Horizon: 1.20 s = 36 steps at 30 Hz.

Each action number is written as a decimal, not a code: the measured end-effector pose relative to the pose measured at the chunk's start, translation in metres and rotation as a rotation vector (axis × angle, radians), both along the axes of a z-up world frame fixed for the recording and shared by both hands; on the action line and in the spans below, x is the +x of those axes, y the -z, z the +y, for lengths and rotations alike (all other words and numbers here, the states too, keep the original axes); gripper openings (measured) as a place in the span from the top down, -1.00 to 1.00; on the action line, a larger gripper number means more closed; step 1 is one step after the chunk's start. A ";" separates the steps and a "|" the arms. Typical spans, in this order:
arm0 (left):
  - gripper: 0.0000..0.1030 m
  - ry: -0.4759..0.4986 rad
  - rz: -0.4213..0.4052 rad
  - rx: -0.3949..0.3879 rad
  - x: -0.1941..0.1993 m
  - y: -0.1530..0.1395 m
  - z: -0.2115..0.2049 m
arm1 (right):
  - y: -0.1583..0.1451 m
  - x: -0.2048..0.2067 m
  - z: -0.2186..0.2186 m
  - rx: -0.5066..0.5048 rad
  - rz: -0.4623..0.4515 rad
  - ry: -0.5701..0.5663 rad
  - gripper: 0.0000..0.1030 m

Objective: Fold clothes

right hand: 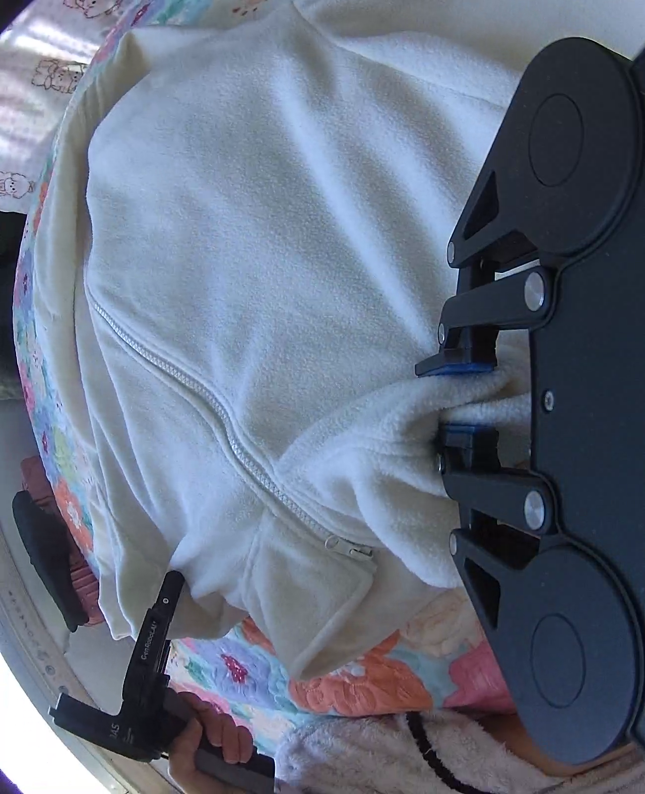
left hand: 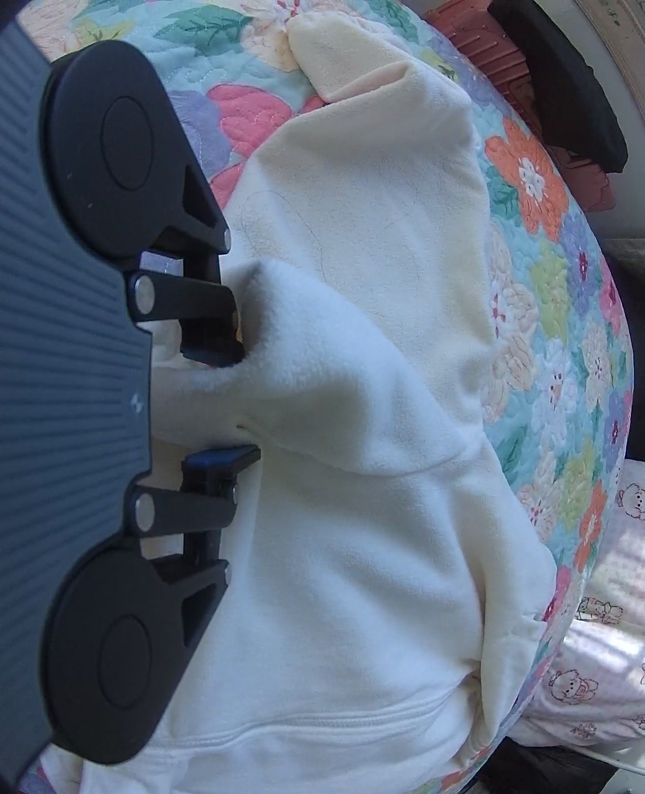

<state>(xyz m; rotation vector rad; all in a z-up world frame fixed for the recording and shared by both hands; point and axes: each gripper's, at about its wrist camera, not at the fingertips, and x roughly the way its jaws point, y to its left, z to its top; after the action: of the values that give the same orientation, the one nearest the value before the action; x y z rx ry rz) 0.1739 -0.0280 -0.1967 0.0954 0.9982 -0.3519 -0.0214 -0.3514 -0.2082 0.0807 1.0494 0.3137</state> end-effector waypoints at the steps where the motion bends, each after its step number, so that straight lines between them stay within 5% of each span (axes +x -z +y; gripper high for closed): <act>1: 0.33 0.001 0.007 0.002 0.002 0.002 0.001 | 0.001 -0.002 -0.002 -0.002 0.006 -0.008 0.57; 7: 0.30 0.008 -0.026 0.015 0.002 -0.002 -0.002 | 0.005 -0.005 0.000 -0.011 0.029 0.002 0.50; 9: 0.36 0.112 -0.092 -0.090 -0.010 -0.017 0.000 | -0.001 -0.005 0.000 -0.013 0.057 0.006 0.46; 12: 0.20 0.228 -0.165 -0.220 -0.028 -0.040 -0.001 | -0.037 -0.004 -0.016 0.078 0.044 0.084 0.33; 13: 0.13 0.254 -0.185 -0.229 -0.032 -0.044 -0.005 | -0.052 -0.006 -0.025 0.120 0.009 0.097 0.26; 15: 0.11 0.273 -0.213 -0.218 -0.036 -0.046 -0.014 | -0.080 -0.008 -0.042 0.201 -0.063 0.122 -0.19; 17: 0.10 0.292 -0.213 -0.209 -0.035 -0.045 -0.019 | -0.099 -0.008 -0.060 0.244 -0.131 0.159 -0.24; 22: 0.06 0.264 -0.176 -0.299 -0.020 -0.056 -0.014 | -0.091 0.017 -0.097 0.026 -0.148 0.296 -0.24; 25: 0.06 0.229 -0.178 -0.350 -0.008 -0.072 -0.005 | -0.085 0.043 -0.138 0.075 -0.123 0.386 -0.24; 28: 0.06 0.185 -0.187 -0.338 0.002 -0.089 0.004 | -0.085 0.070 -0.178 0.157 -0.118 0.462 -0.24; 36: -0.06 0.049 -0.208 -0.099 0.002 -0.123 0.040 | -0.034 0.101 -0.255 0.463 0.018 0.669 -0.24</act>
<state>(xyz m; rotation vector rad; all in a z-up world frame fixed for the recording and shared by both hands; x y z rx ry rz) 0.1758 0.0119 -0.0738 0.0651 0.7724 -0.4272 0.0796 -0.6068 -0.1742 0.8324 0.8931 -0.0606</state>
